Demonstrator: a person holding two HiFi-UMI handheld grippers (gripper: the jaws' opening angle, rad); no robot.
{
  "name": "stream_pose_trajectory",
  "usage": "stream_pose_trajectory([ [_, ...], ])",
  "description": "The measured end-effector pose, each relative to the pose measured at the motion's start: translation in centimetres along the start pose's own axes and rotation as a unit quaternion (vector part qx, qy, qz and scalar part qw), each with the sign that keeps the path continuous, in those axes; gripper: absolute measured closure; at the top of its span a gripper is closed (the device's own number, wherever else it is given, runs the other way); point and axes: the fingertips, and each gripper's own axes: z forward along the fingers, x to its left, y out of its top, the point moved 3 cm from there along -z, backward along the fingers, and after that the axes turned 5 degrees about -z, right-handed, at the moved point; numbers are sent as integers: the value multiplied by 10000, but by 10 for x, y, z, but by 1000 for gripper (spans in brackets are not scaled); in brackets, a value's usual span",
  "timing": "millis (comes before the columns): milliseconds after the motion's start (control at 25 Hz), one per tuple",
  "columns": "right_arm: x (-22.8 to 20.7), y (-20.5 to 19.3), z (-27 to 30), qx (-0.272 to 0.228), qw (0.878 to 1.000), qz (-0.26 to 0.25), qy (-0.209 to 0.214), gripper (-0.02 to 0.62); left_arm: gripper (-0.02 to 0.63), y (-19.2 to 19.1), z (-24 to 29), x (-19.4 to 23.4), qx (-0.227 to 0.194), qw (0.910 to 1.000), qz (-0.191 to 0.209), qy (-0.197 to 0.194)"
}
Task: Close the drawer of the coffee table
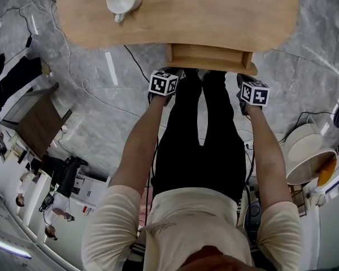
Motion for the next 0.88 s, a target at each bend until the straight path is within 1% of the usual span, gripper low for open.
stream_pose_trajectory([
  [80,-1,2,0,-19,10000,17,-20,600,604,3,1,1,85,9999,-52,36],
  [240,-2,3,-1,-31,9999,163,-29,600,604,4,0,-2,53,9996,-269,60],
  [320,-3,5,0,-21,9999,162,-25,600,604,7,1,-3,-1,9993,-378,57],
  [400,-4,8,-1,-64,9999,134,-33,601,604,11,0,-4,-144,9988,-473,14],
  [480,-4,12,-5,-120,9999,22,-73,601,604,16,-3,-6,-311,9985,-450,3],
  [560,-2,14,-9,-154,9998,-93,-83,601,604,18,-8,-9,-376,9988,-311,29],
  [640,-1,14,-10,-131,9998,-115,-57,601,604,18,-9,-11,-334,9992,-237,31],
  [800,-2,14,-12,-98,9999,-101,-77,601,604,18,-9,-14,-290,9991,-293,68],
  [880,-2,16,-13,-120,9998,-99,-111,601,605,20,-10,-15,-313,9992,-246,103],
])
